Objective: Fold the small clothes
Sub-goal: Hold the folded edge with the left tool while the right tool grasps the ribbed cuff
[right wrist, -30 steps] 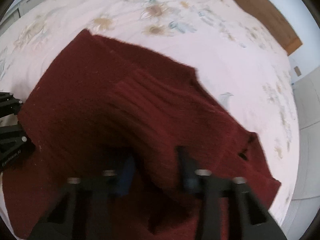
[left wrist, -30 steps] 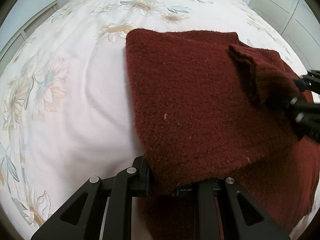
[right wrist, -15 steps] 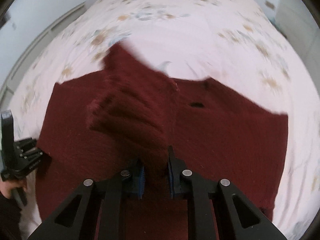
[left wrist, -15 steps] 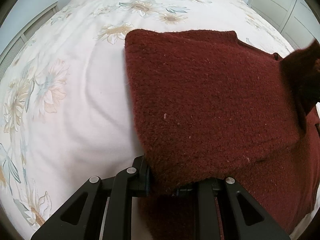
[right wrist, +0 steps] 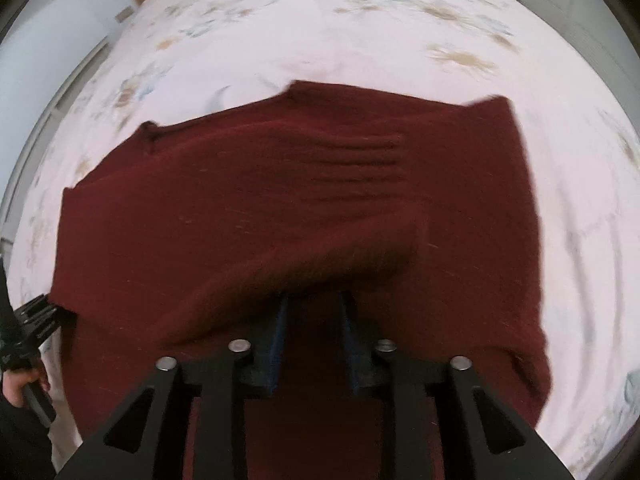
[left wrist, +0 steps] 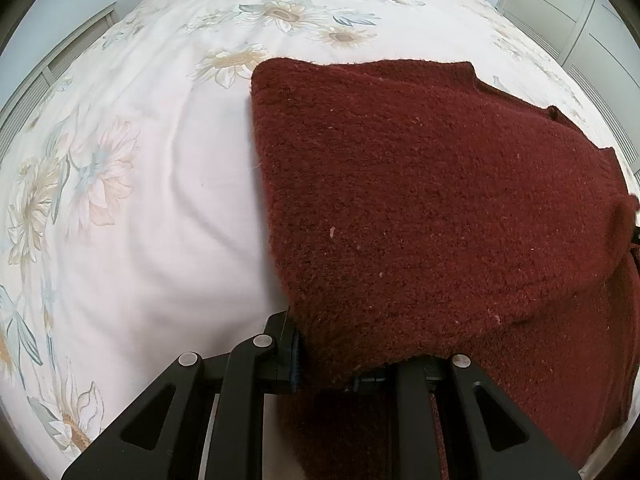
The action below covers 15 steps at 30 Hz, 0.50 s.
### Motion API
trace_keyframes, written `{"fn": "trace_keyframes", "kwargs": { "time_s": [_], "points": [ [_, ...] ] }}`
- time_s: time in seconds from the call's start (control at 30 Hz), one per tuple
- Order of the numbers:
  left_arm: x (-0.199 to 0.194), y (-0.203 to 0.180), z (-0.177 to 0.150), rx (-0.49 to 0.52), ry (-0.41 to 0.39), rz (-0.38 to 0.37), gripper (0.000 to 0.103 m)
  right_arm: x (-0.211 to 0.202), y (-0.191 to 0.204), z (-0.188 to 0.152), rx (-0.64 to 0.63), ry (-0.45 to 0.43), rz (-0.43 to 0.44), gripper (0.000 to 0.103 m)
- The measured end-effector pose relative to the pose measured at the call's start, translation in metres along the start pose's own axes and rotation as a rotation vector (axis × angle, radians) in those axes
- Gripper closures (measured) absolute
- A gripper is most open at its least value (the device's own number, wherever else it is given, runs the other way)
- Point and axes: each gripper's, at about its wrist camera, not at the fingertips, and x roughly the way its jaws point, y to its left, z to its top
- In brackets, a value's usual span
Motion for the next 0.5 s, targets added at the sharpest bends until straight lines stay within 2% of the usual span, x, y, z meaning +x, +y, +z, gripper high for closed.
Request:
{"fn": "trace_keyframes", "kwargs": {
  "time_s": [0.1, 0.13, 0.23, 0.3, 0.5],
  "points": [
    [0.002, 0.0, 0.0, 0.004, 0.001, 0.0, 0.086, -0.021, -0.015, 0.002, 0.061, -0.045, 0.012, 0.032],
    [0.002, 0.0, 0.0, 0.006, 0.002, 0.001, 0.086, -0.026, -0.018, 0.004, 0.074, -0.058, 0.012, 0.027],
    [0.003, -0.001, 0.002, 0.007, 0.002, 0.002, 0.086, -0.041, -0.028, 0.016, 0.116, -0.087, 0.018, 0.025],
    [0.003, -0.002, 0.002, 0.007, 0.002, 0.004, 0.086, -0.04, -0.033, 0.022, 0.127, -0.076, 0.013, 0.023],
    [0.003, -0.003, 0.003, 0.01, 0.001, 0.005, 0.086, 0.009, -0.033, 0.027, 0.109, 0.067, -0.037, 0.023]
  ]
}}
